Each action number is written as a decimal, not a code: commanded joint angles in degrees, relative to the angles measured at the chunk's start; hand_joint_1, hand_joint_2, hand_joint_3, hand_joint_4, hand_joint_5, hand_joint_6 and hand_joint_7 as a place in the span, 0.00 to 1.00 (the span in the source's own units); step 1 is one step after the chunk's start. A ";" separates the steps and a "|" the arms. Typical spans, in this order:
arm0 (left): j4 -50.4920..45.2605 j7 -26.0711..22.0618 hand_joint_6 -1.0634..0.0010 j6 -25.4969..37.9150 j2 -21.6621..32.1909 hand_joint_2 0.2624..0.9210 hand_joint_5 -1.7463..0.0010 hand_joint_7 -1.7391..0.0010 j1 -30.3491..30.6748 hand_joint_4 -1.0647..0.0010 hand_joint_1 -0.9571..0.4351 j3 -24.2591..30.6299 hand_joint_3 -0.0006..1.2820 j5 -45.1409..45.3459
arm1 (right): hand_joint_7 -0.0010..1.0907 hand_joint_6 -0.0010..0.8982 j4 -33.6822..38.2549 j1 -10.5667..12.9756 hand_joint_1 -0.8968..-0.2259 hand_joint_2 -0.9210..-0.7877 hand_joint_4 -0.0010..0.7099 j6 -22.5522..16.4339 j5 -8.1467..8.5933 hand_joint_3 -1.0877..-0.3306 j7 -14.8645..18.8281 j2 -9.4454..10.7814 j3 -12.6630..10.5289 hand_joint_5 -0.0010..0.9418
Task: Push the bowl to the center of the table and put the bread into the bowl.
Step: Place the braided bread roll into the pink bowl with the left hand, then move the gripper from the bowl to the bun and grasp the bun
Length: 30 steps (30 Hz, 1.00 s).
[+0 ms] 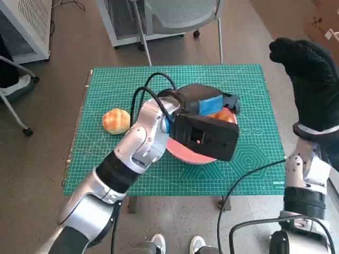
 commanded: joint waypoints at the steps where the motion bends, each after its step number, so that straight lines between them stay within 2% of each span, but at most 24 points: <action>1: 0.24 0.58 0.86 -3.88 2.13 0.80 0.99 0.98 0.01 1.00 0.27 -0.72 0.02 1.24 | 0.00 0.47 1.31 0.76 0.35 0.00 0.45 0.33 0.67 0.48 0.62 -0.39 -0.47 0.00; 3: 0.04 1.50 0.87 -5.59 2.91 0.86 1.00 0.99 0.36 1.00 0.19 -0.75 0.03 1.73 | 0.00 0.47 1.77 0.59 0.35 0.00 0.45 0.10 0.72 0.48 0.79 -0.38 -0.56 0.00; 6: -0.97 2.73 0.87 -6.83 3.82 0.91 1.00 0.99 1.35 1.00 0.13 -0.13 0.03 2.03 | 0.00 0.47 2.08 0.43 0.35 0.00 0.45 0.01 0.77 0.48 0.82 -0.24 -0.51 0.00; 12: -5.70 2.68 0.87 -6.16 5.91 0.99 1.00 0.99 3.55 1.00 0.08 1.65 0.03 2.08 | 0.00 0.47 2.60 0.13 0.35 0.00 0.45 -0.07 0.96 0.48 0.98 0.15 -0.45 0.00; 18: -16.11 -0.23 0.87 -2.09 8.54 1.00 1.00 0.99 6.96 1.00 0.08 5.31 0.05 1.26 | 0.00 0.47 2.75 -0.11 0.35 0.00 0.45 0.16 1.10 0.47 1.21 0.48 -0.22 0.00; 22: -23.11 -1.41 0.86 -2.05 13.22 1.00 1.00 0.99 9.75 1.00 0.08 10.35 0.04 -0.33 | 0.00 0.47 2.41 -0.11 0.35 0.00 0.44 0.53 1.43 0.47 1.42 0.57 -0.24 0.00; 27: -25.06 -0.51 0.84 -5.52 19.07 0.98 1.00 0.98 12.00 1.00 0.09 15.97 0.03 -2.31 | 0.00 0.48 2.26 -0.02 0.35 0.00 0.44 0.70 1.84 0.47 1.69 0.49 -0.22 0.00; 30: -26.04 -1.69 0.82 -4.16 22.55 0.94 1.00 0.98 12.92 1.00 0.13 19.27 0.01 -2.98 | 0.01 0.48 2.15 0.17 0.35 0.00 0.45 0.73 2.13 0.47 1.91 0.22 -0.39 0.00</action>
